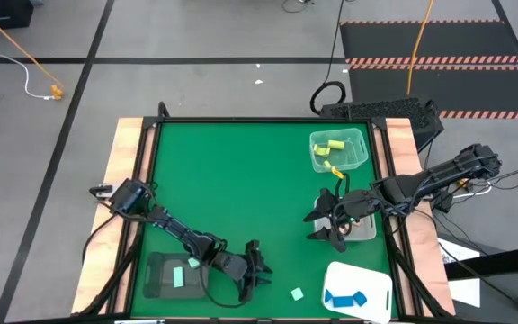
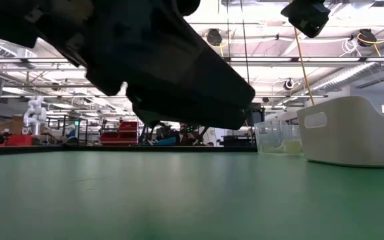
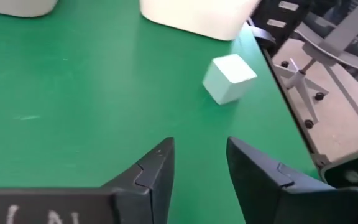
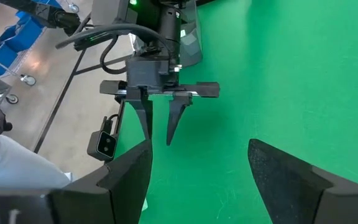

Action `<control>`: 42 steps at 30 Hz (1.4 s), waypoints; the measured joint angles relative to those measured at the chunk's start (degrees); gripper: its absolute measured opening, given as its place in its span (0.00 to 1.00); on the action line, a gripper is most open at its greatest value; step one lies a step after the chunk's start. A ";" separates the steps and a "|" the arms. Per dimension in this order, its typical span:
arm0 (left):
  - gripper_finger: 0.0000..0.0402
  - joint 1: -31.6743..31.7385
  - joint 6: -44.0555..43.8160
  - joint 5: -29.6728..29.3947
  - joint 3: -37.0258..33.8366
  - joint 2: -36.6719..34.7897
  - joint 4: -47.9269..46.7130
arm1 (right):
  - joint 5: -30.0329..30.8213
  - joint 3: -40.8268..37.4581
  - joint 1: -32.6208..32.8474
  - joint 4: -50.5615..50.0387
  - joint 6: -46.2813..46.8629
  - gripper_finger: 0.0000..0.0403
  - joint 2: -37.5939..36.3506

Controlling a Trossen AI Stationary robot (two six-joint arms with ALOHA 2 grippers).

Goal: Sort & place blocks by color
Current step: Put the light blue block into the black bin

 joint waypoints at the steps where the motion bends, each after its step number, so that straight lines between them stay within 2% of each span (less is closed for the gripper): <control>1: 0.38 -0.26 -0.02 0.00 0.00 -0.06 -0.02 | -0.17 0.00 0.00 0.00 0.00 0.63 0.00; 4: 0.38 -0.40 0.00 -0.11 0.02 -0.72 0.24 | 0.30 0.00 0.01 0.04 0.02 0.63 0.00; 11: 0.38 -0.16 -0.22 -3.17 0.02 -1.64 -0.02 | 7.53 -0.02 -0.11 2.69 -1.76 0.63 0.00; 18: 0.38 0.53 -2.03 -3.31 -0.07 -2.95 -4.35 | 7.57 -0.02 -0.13 5.78 -3.08 0.63 0.02; 21: 0.38 1.19 -1.06 -5.29 0.00 -4.97 -7.17 | 7.75 -0.02 -0.13 8.71 -3.12 0.63 0.00; 27: 0.38 2.02 5.14 -10.65 0.01 -7.68 -10.62 | 7.63 -0.04 -0.11 18.26 5.48 0.63 0.00; 32: 0.38 3.04 4.36 -12.18 0.00 -9.29 -15.60 | 9.23 -0.04 -0.13 27.12 11.58 0.63 0.06; 36: 0.38 3.05 2.65 -12.37 0.00 -9.81 -18.02 | 9.91 -0.02 1.14 27.74 13.77 0.63 2.21; 42: 0.38 2.04 -2.14 -12.42 0.00 -9.81 -20.95 | 13.29 -0.02 5.11 28.33 12.57 0.63 9.42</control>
